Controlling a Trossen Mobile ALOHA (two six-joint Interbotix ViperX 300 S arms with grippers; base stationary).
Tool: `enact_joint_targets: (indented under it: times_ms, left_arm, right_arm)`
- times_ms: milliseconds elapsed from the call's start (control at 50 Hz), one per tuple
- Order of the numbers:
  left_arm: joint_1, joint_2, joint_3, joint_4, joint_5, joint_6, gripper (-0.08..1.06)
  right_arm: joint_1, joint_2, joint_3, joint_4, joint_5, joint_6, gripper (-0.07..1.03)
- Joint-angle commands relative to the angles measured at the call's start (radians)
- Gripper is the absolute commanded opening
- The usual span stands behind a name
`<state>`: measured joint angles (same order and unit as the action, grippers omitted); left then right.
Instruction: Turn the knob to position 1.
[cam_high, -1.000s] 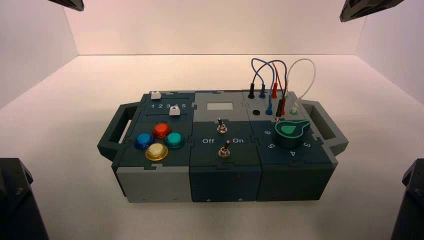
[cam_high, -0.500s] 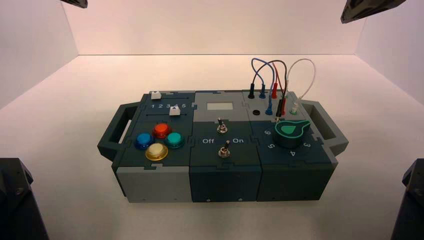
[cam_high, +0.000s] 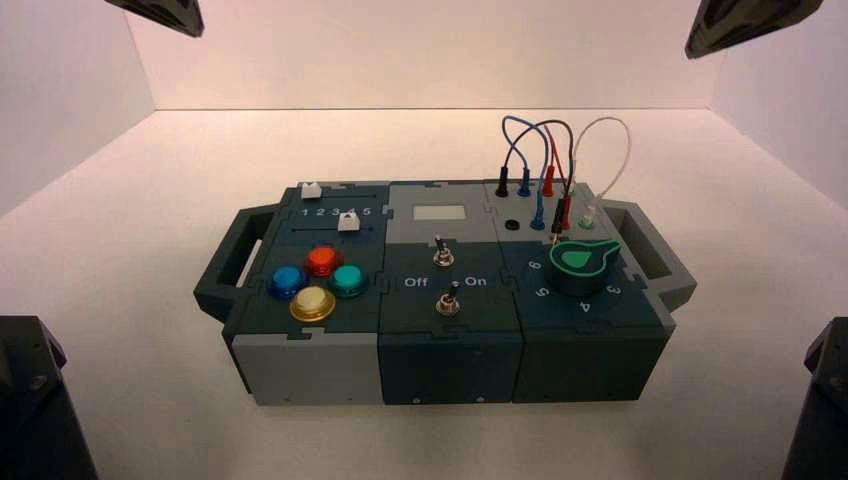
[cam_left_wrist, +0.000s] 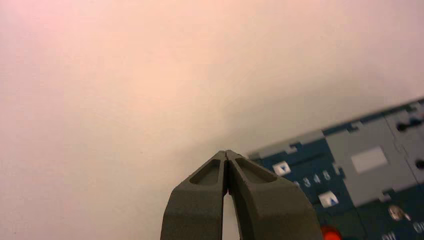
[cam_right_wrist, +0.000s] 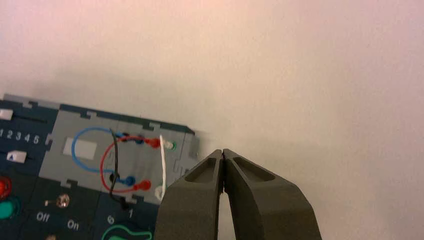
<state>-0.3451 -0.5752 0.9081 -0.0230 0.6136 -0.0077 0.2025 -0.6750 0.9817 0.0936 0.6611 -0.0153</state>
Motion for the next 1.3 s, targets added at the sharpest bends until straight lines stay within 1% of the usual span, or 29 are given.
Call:
enact_joint_targets:
  times_ms: [20,180,260,320,400,420,460,540,640,700,740,800,840,880,980,1100,1220,1300]
  left_arm:
    - [-0.06,-0.005,-0.032,-0.002,0.021,-0.006,-0.03]
    - [-0.106,-0.009,-0.032,-0.008,0.054,-0.009,-0.03]
    - [-0.123,-0.012,-0.035,-0.014,0.075,-0.009,-0.03]
    - [-0.138,-0.025,-0.035,-0.021,0.094,-0.009,-0.03]
    - [-0.149,-0.029,-0.035,-0.025,0.104,-0.009,-0.03]
    - [-0.161,-0.034,-0.032,-0.029,0.11,-0.009,-0.03]
    - [-0.175,-0.038,-0.029,-0.031,0.114,-0.009,-0.03]
    - [-0.192,-0.041,-0.028,-0.031,0.115,-0.009,-0.03]
    - [-0.204,-0.048,-0.026,-0.031,0.114,-0.009,-0.03]
    - [-0.209,-0.049,-0.026,-0.031,0.112,-0.009,-0.03]
    - [-0.212,-0.052,-0.026,-0.031,0.107,-0.009,-0.03]
    - [-0.218,-0.055,-0.026,-0.031,0.103,-0.009,-0.03]
    - [-0.218,-0.057,-0.026,-0.031,0.101,-0.009,-0.03]
    - [-0.222,-0.057,-0.031,-0.031,0.092,-0.011,-0.03]
    - [-0.23,-0.052,-0.043,-0.031,0.08,-0.009,-0.03]
    - [-0.241,-0.043,-0.06,-0.031,0.08,-0.009,-0.03]
    - [-0.252,-0.038,-0.067,-0.031,0.075,-0.009,-0.03]
    - [-0.252,-0.034,-0.071,-0.031,0.069,-0.009,-0.03]
  right_arm:
    - [0.002,-0.002,-0.012,0.014,0.023,0.005,-0.02]
    - [0.002,0.0,-0.005,0.034,0.066,0.005,-0.02]
    - [0.002,0.002,-0.008,0.052,0.094,0.005,-0.02]
    - [0.002,0.002,-0.017,0.08,0.133,0.005,-0.02]
    - [0.002,0.0,-0.025,0.098,0.163,0.005,-0.02]
    - [0.002,0.0,-0.031,0.112,0.198,0.003,-0.02]
    - [0.005,-0.002,-0.038,0.133,0.244,0.005,-0.02]
    - [0.012,-0.006,-0.048,0.16,0.308,0.005,-0.02]
    - [0.034,-0.031,-0.06,0.204,0.387,0.005,-0.02]
    - [0.038,-0.048,-0.061,0.225,0.407,0.005,-0.02]
    - [0.04,-0.069,-0.063,0.255,0.433,0.006,-0.02]
    - [0.04,-0.092,-0.063,0.287,0.457,0.006,-0.02]
    - [0.038,-0.1,-0.063,0.295,0.465,0.006,-0.02]
    - [0.04,-0.115,-0.06,0.311,0.485,0.009,-0.02]
    - [0.04,-0.135,-0.052,0.324,0.518,0.021,-0.02]
    - [0.04,-0.132,-0.028,0.336,0.537,0.025,-0.02]
    - [0.04,-0.117,-0.002,0.342,0.538,0.025,-0.02]
    - [0.04,-0.08,0.021,0.344,0.531,0.023,-0.02]
